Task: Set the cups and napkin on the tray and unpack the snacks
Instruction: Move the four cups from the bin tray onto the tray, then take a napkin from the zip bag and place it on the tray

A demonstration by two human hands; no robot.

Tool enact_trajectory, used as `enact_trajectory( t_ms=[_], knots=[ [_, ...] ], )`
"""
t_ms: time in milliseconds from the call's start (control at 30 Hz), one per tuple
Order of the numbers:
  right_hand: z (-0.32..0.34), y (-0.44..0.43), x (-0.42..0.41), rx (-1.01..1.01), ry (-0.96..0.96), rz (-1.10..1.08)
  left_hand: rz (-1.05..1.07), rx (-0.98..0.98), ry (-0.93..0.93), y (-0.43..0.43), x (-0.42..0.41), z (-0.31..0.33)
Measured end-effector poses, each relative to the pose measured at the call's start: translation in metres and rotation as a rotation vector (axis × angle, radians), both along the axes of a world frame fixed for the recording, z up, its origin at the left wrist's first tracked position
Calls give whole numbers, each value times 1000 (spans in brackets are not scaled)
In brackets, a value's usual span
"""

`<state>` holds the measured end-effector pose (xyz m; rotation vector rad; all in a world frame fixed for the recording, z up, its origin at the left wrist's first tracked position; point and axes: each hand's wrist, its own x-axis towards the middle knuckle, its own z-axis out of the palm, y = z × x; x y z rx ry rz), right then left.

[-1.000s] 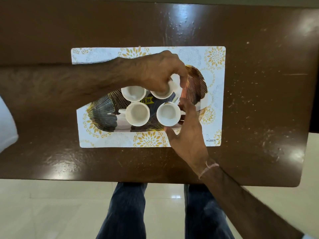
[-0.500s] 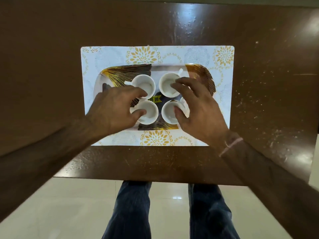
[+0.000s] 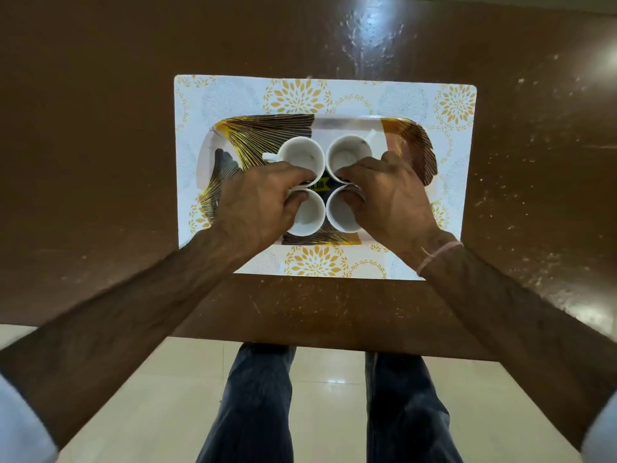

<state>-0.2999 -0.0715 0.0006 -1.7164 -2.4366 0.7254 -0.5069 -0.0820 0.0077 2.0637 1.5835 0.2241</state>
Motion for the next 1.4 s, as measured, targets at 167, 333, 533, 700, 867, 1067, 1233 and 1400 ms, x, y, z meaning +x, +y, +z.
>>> enact_trajectory(
  t_ms=[167, 333, 533, 700, 867, 1067, 1233, 1400],
  knots=[
    [6, -1, 1, 2, 62, -20, 17, 53, -58, 5, -1, 7],
    [14, -3, 12, 83, 231, -198, 99, 105, -144, 24, 11, 14],
    [14, 8, 63, 47, 241, -366, 71, 111, -109, 60, 66, 12],
    [14, 12, 132, 38, 182, -450, -43, 37, -118, 81, 144, 10],
    [15, 11, 220, 22, 106, -557, -150, -24, -123, 90, 237, 4],
    [16, -4, 327, 22, 82, -707, -265, -110, -155, 93, 356, -5],
    [11, -25, 417, 25, 142, -854, -401, -132, -162, 88, 460, -10],
    [3, -50, 490, 59, 126, -1028, -523, -38, -202, 78, 558, -10]
  ],
)
